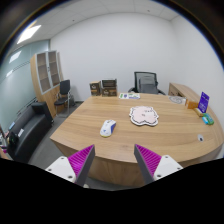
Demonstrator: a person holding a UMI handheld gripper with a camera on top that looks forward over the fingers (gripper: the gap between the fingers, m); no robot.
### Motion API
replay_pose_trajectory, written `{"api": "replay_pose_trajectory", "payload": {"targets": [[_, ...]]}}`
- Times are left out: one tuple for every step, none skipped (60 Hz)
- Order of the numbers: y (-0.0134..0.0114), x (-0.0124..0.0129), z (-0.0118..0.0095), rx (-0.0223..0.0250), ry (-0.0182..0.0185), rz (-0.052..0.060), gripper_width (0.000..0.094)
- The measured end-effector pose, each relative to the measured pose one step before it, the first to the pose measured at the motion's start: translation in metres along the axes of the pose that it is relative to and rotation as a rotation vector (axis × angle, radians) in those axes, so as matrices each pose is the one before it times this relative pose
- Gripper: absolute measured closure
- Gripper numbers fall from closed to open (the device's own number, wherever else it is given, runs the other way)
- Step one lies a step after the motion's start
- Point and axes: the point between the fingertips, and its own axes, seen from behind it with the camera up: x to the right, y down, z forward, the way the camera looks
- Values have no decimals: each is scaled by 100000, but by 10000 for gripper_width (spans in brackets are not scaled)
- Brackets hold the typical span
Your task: Arrange mouse
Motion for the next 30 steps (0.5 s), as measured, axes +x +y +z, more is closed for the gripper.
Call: {"api": "replay_pose_trajectory", "payload": {"targets": [[190,203,246,318,105,171,116],[-56,43,155,16,354,332,118],[-74,45,216,47,518,402,118],[-96,-94,307,8,661,341,120],[-59,21,296,-43,793,330,120],[-43,25,319,-39,890,289,120],[-48,24,365,-84,911,190,120],[281,777,177,-55,880,233,123],[-71,-264,1161,-428,1227,-232,125],[81,45,550,-661,1263,-63,126],[118,102,563,-793,1349,108,126],[18,27,537,-604,1231,268,125],[-7,-3,518,-197,1033,479,123],[-90,-12,511,160,889,624,123],[-148,36,378,248,838,787,122],[-87,125,429,29,834,963,123],[15,85,452,-195,679,1013,123],[-22,-44,397,-278,489,993,125],[90,-133,423,-336,398,788,127],[184,-61,453,-371,448,614,127],[140,-137,369,-209,524,398,126],[133,-142,445,-170,557,143,125],[143,-84,410,-18,663,-343,127],[196,33,439,-212,904,-795,131],[248,129,439,-450,1118,-1089,135],[192,53,327,-466,1042,-1178,139],[156,-92,290,-247,745,-910,139],[110,-129,291,-42,500,-483,135],[43,-253,312,106,278,-221,137],[135,-178,328,-44,265,15,138]]}}
